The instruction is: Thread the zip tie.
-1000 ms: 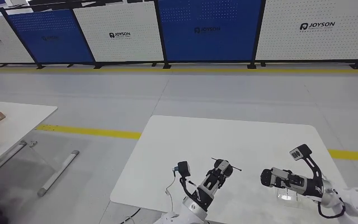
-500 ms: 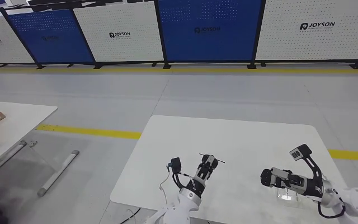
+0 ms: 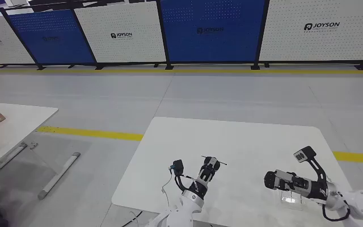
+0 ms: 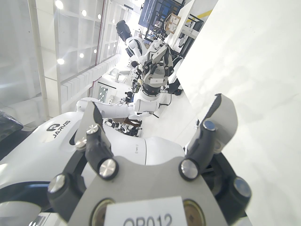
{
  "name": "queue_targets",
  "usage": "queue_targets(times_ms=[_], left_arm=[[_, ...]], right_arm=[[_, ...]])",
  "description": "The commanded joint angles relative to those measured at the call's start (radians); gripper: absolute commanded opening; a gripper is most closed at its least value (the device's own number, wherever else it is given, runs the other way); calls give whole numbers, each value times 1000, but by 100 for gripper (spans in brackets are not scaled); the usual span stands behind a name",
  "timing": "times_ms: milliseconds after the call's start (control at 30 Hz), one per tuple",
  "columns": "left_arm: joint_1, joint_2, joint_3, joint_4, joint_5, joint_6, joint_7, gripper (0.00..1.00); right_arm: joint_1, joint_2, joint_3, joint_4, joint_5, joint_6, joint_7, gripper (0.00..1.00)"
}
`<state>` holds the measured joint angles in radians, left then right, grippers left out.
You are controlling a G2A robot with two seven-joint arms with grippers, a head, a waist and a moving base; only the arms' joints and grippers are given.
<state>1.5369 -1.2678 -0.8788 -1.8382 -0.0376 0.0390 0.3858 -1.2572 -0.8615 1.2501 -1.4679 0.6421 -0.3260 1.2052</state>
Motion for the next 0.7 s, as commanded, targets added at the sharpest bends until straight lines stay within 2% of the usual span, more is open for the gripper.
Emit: queue_targets(times_ms=[0,100,200,367,567,667], left_arm=[[0,0,0,0,0,0,0,0],[0,0,0,0,0,0,0,0],[4,-3,-3,-22,-9,-25,-2,0],[35,-5,4,-112,31,-67,24,0],[98,-1,6,-246,112,-79,34,0],[115,1,6,-266,133,-75,34,0]], right_arm=[[0,0,0,0,0,0,0,100],[0,0,0,0,0,0,0,100],[0,0,0,0,0,0,0,100],[0,0,0,0,0,0,0,100],[0,0,0,0,0,0,0,100],[0,0,0,0,0,0,0,100]])
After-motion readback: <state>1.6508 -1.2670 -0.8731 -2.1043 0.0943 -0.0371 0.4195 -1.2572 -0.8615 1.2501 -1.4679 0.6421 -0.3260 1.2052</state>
